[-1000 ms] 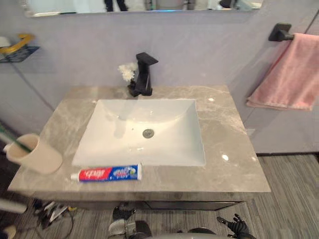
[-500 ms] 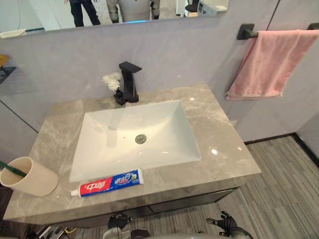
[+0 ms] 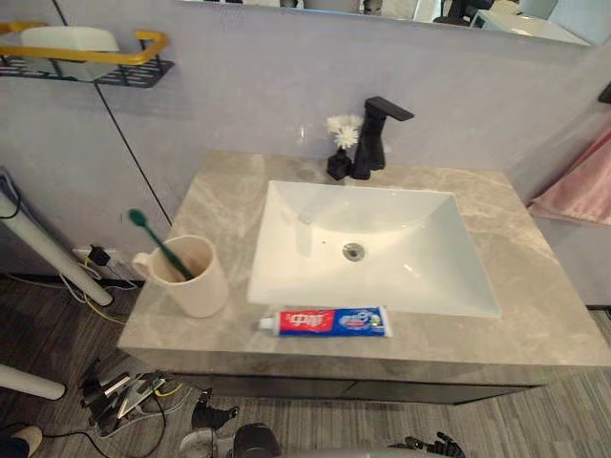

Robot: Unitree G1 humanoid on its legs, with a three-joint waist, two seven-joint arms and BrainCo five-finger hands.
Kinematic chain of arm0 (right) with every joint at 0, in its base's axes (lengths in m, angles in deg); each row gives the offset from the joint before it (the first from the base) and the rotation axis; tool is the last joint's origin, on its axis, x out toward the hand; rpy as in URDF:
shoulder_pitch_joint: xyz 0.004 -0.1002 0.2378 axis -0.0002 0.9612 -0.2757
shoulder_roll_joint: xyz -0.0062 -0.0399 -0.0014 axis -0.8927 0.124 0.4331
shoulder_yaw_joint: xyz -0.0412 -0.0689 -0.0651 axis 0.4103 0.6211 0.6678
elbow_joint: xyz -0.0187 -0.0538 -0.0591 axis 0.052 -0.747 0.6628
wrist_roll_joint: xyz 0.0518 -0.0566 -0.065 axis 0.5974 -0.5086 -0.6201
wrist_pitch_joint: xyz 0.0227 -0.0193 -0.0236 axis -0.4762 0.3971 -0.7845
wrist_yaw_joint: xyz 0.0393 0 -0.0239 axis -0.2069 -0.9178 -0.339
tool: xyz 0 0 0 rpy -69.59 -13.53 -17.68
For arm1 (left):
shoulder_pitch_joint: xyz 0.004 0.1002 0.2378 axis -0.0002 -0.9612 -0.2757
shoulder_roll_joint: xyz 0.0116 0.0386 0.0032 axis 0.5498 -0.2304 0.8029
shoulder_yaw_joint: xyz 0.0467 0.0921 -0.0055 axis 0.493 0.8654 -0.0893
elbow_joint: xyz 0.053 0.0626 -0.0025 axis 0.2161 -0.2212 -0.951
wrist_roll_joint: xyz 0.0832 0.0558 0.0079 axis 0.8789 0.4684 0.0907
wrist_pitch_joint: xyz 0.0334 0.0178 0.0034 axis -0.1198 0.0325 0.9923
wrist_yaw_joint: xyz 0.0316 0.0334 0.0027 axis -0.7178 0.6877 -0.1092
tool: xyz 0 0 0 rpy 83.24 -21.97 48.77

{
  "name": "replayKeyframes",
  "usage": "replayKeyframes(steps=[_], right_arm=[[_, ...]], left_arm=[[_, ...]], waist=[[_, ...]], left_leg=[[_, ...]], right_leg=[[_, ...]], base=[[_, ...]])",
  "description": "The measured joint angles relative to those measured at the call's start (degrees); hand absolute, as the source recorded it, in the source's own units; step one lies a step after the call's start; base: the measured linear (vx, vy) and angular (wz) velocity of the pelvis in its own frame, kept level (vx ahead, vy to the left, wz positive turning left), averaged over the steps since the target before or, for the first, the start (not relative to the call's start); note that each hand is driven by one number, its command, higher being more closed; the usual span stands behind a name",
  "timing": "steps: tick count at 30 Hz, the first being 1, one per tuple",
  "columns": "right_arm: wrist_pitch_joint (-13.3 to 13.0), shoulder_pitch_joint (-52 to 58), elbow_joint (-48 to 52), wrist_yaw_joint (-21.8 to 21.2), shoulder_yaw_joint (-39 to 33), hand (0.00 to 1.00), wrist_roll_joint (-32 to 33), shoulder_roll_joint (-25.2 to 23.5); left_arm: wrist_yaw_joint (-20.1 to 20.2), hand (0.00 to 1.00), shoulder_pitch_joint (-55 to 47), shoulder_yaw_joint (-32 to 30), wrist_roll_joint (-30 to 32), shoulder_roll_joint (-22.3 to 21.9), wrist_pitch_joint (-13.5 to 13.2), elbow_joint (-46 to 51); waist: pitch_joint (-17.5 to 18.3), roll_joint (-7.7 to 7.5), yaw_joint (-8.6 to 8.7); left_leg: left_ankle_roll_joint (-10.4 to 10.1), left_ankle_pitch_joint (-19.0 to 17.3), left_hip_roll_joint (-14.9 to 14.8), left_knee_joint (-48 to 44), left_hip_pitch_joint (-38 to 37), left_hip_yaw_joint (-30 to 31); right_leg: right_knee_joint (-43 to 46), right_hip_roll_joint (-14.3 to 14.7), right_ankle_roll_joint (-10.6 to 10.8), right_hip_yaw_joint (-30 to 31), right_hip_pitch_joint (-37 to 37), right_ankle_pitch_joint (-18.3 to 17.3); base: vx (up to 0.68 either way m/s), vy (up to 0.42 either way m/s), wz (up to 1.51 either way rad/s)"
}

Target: Organize washtable

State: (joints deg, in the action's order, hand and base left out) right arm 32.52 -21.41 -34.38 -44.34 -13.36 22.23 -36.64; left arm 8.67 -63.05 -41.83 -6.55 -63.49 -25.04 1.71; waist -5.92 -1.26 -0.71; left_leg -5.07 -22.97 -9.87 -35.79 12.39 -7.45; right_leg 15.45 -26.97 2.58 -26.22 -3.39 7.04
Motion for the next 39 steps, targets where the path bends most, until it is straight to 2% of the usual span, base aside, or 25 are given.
replayKeyframes(steps=[1,2,3,5,6,7,10,11,13,15,19,22,25,28,30,31,33,34,35,37,38,39], right_arm=[[0.18,-0.68,0.04,0.01,0.59,0.0,0.25,0.73],[0.19,-1.27,0.69,0.0,1.35,0.0,0.77,1.1],[0.16,-1.22,1.24,0.02,2.82,0.0,0.84,0.66],[0.16,-0.93,1.46,0.06,4.21,0.0,0.73,0.61],[0.07,-0.44,1.9,0.09,5.03,0.0,0.77,0.56],[-0.08,-0.44,1.94,0.09,5.2,0.0,0.76,0.51],[-0.19,-0.73,1.82,0.18,5.95,0.0,0.74,0.6],[-0.17,-0.66,1.77,0.45,5.94,0.0,0.75,0.42],[-0.16,-0.63,1.7,1.29,5.64,0.0,0.74,-0.11],[-0.26,-0.61,1.74,1.69,4.29,0.0,0.97,-1.01],[-0.2,1.77,1.69,1.73,1.81,0.0,2.19,-1.85],[-0.21,3.14,1.7,1.6,0.11,0.0,3.55,-2.35],[-0.21,3.28,1.82,1.47,-0.05,0.0,3.7,-2.68],[-0.31,2.09,3.46,1.26,-0.08,0.0,4.26,-2.83],[-0.76,1.81,4.96,1.22,-0.11,0.0,4.44,-3.58],[-0.76,2.07,6.02,1.22,-0.19,0.0,4.52,-3.69],[-0.94,2.88,7.66,1.18,-0.19,0.0,5.12,-3.6],[-0.99,3.33,8.58,1.16,-0.33,0.0,5.45,-3.29],[-0.82,3.29,8.41,1.14,-0.75,0.0,5.41,-3.26],[-0.71,3.36,8.13,1.01,-0.6,0.0,5.34,-4.57],[-0.64,3.55,8.04,0.73,-0.65,0.0,5.29,-4.87],[-0.53,3.53,8.06,0.22,-0.42,0.0,5.22,-4.39]], left_arm=[[-0.02,0.0,0.2,1.21,0.49,-0.19,0.03,-0.43],[0.01,0.0,0.21,2.52,1.37,0.07,0.17,-0.69],[0.04,0.0,0.27,3.57,1.59,0.61,0.55,-0.83],[0.13,0.0,0.4,4.62,1.59,0.4,0.87,-1.13],[0.28,0.0,0.67,5.53,1.65,0.33,0.87,-1.1],[0.51,0.0,0.88,5.59,1.67,0.08,0.87,-1.11],[1.18,0.0,1.12,4.66,1.62,-1.07,0.9,-1.11],[1.14,0.0,1.07,4.4,1.55,-1.42,0.91,-1.12],[1.16,0.0,0.86,2.99,1.53,-1.77,0.85,-1.11],[1.18,0.0,0.42,2.09,1.51,-2.06,0.81,-1.16],[1.23,0.0,0.2,-1.02,1.49,-3.15,0.59,-2.01],[1.27,0.0,0.06,-6.5,1.21,-4.43,0.38,-2.97],[1.28,0.0,0.12,-11.35,-0.78,-5.32,0.39,-2.91],[1.25,0.0,0.28,-15.38,-2.16,-6.59,0.4,-1.56],[1.36,0.0,0.32,-16.34,-2.91,-6.94,0.4,-0.18],[1.25,0.0,0.15,-17.1,-2.94,-7.47,0.44,0.37],[1.26,0.0,-0.24,-16.95,-2.91,-8.13,0.47,0.38],[1.25,0.0,-0.26,-16.49,-2.82,-8.59,0.48,0.38],[1.27,0.0,-0.37,-15.85,-2.45,-8.67,0.6,0.36],[1.25,0.0,-0.29,-14.77,-2.27,-6.45,0.83,0.57],[1.17,0.0,0.0,-14.07,-2.05,-5.88,0.92,0.57],[1.15,0.0,0.02,-12.05,-0.94,-5.47,0.93,0.54]], waist=[[-0.26,1.04,-0.02],[-0.58,1.68,0.6],[-0.49,1.46,1.53],[-0.49,1.3,1.6],[-0.36,1.09,1.71],[-0.16,0.58,1.65],[-0.16,0.09,1.55],[-0.15,-0.11,1.53],[0.07,-0.68,1.36],[0.47,-1.19,1.26],[0.41,-1.57,1.45],[0.42,-1.74,1.38],[0.08,-2.32,1.2],[-0.52,-2.25,0.24],[-1.19,-2.6,-0.03],[-1.15,-1.95,-0.08],[-0.84,-0.79,0.34],[-0.71,0.54,0.69],[-0.36,0.92,1.05],[-0.01,-2.02,1.13],[-0.08,-2.27,0.98],[-0.01,-1.81,0.47]], left_leg=[[1.21,0.55,0.15,0.91,-0.17,-0.97],[2.77,1.53,1.16,2.67,-0.74,-1.31],[4.15,3.62,2.38,6.27,-2.86,-1.92],[5.44,7.75,4.56,14.19,-6.69,-3.04],[5.81,10.49,6.18,18.99,-8.37,-3.02],[5.94,11.62,7.14,20.74,-8.99,-3.14],[5.99,14.28,9.45,24.55,-9.7,-3.91],[5.71,15.24,9.51,26.11,-10.44,-4.14],[4.87,16.31,8.95,28.53,-11.93,-5.07],[4.16,18.52,8.36,32.8,-14.03,-6.15],[3.33,21.09,8.05,37.48,-17.08,-6.44],[3.07,22.51,7.91,39.23,-17.36,-5.17],[3.12,22.29,7.64,36.44,-15.4,-4.53],[3.53,18.06,6.34,27.03,-10.38,-4.06],[4.49,12.98,4.37,16.67,-6.86,-5.71],[4.69,9.82,1.78,7.21,-5.34,-7.27],[3.22,7.71,-1.38,1.44,-5.46,-6.92],[0.27,5.29,-2.21,3.14,-5.66,-6.36],[2.59,3.18,-0.05,7.44,-5.67,-6.35],[3.82,5.64,3.12,11.06,-5.83,-6.84],[4.27,6.06,4.14,11.6,-5.72,-7.03],[4.3,6.06,4.47,11.63,-5.82,-7.88]], right_leg=[[-0.19,0.13,-3.3,0.33,-1.17,2.21],[3.19,1.03,-3.29,1.37,-2.51,-0.47],[8.88,4.58,-0.65,3.93,-2.94,-7.61],[12.99,9.82,-0.86,5.37,-2.37,-15.81],[12.0,12.6,-1.05,5.97,-1.5,-18.04],[10.25,13.54,-0.88,5.81,-0.8,-18.88],[2.54,13.91,0.69,7.55,1.77,-19.23],[0.08,14.4,2.04,7.89,2.81,-18.38],[-4.02,15.82,3.47,9.29,4.26,-16.86],[-6.87,17.02,3.05,10.42,5.07,-15.34],[-7.93,18.32,2.53,10.34,6.23,-14.92],[-9.27,18.87,2.37,8.96,7.22,-14.34],[-8.67,18.31,2.36,7.48,7.06,-14.34],[-5.86,17.78,1.99,7.11,4.95,-14.58],[-4.2,17.13,1.74,6.97,3.99,-15.06],[-3.1,16.87,1.76,6.57,4.1,-15.12],[-2.47,16.72,2.5,6.68,4.09,-14.91],[-1.81,16.74,3.3,6.62,3.39,-14.78],[-1.01,16.08,3.63,6.69,1.5,-14.71],[-1.04,13.61,3.49,7.39,-0.18,-13.03],[-1.74,12.77,3.61,7.45,-0.3,-10.98],[-2.29,12.61,3.38,8.19,-0.59,-8.9]], base=[[-0.1,0.352,-0.37],[-0.06,0.292,-0.2],[-0.01,0.266,-0.01],[0.04,0.169,0.08],[0.02,0.137,0.1],[0.02,0.086,0.08],[0.0,0.036,-0.02],[-0.02,-0.023,-0.1],[-0.02,-0.052,-0.28],[-0.05,-0.059,-0.4],[-0.04,-0.063,-0.08],[-0.04,-0.037,0.24],[-0.04,-0.019,0.26],[-0.13,0.029,0.0],[-0.14,0.095,-0.17],[-0.13,0.177,-0.21],[-0.1,0.245,-0.07],[-0.09,0.343,0.21],[-0.1,0.329,0.27],[-0.07,0.231,0.22],[-0.09,0.255,-0.01],[-0.09,0.209,-0.18]])
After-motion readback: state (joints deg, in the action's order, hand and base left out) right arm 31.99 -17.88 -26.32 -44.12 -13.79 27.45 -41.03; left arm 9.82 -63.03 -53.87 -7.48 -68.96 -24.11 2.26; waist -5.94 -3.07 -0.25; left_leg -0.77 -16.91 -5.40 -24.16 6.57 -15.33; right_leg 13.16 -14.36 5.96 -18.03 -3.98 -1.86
